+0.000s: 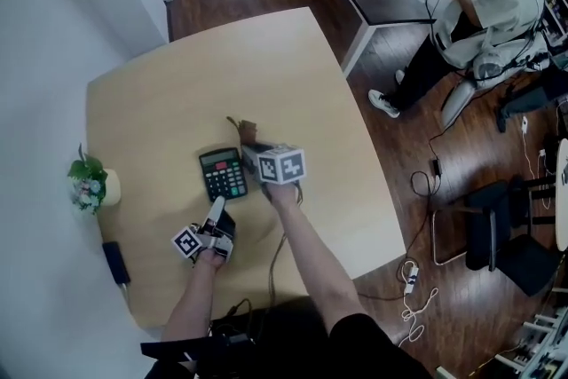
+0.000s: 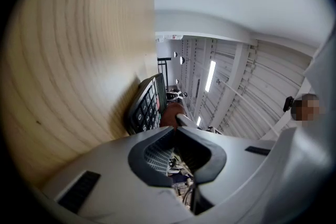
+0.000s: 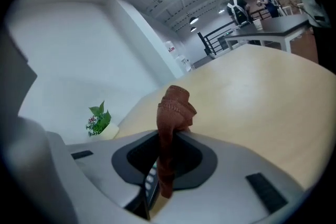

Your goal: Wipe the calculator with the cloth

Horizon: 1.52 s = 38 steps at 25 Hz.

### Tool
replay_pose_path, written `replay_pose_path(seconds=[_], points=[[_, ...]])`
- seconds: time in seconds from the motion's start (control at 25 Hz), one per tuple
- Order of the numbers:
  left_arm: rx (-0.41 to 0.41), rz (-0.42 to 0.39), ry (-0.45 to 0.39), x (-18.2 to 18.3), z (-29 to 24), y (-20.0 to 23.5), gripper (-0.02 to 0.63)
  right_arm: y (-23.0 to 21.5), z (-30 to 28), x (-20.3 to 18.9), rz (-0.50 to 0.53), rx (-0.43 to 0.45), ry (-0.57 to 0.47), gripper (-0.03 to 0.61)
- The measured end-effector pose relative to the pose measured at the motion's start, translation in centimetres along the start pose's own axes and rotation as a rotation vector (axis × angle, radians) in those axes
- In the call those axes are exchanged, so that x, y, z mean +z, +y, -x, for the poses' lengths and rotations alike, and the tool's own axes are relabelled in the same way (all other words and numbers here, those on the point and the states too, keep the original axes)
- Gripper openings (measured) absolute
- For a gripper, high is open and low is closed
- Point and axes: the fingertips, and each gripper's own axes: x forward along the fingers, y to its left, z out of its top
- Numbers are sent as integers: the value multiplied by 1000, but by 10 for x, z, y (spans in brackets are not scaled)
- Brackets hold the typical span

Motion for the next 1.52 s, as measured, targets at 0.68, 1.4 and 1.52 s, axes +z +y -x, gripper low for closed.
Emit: replay_pose_path(seconds=[0.68, 1.4, 1.52], points=[[-6, -3, -18, -7, -8, -3, 3, 82, 73, -172, -434, 139, 170, 66], [103, -19, -301, 46, 44, 9, 6, 32, 5, -68, 134, 161, 391, 61], [81, -24, -231, 58, 56, 9, 9, 39, 29, -94, -6, 139, 333, 61]])
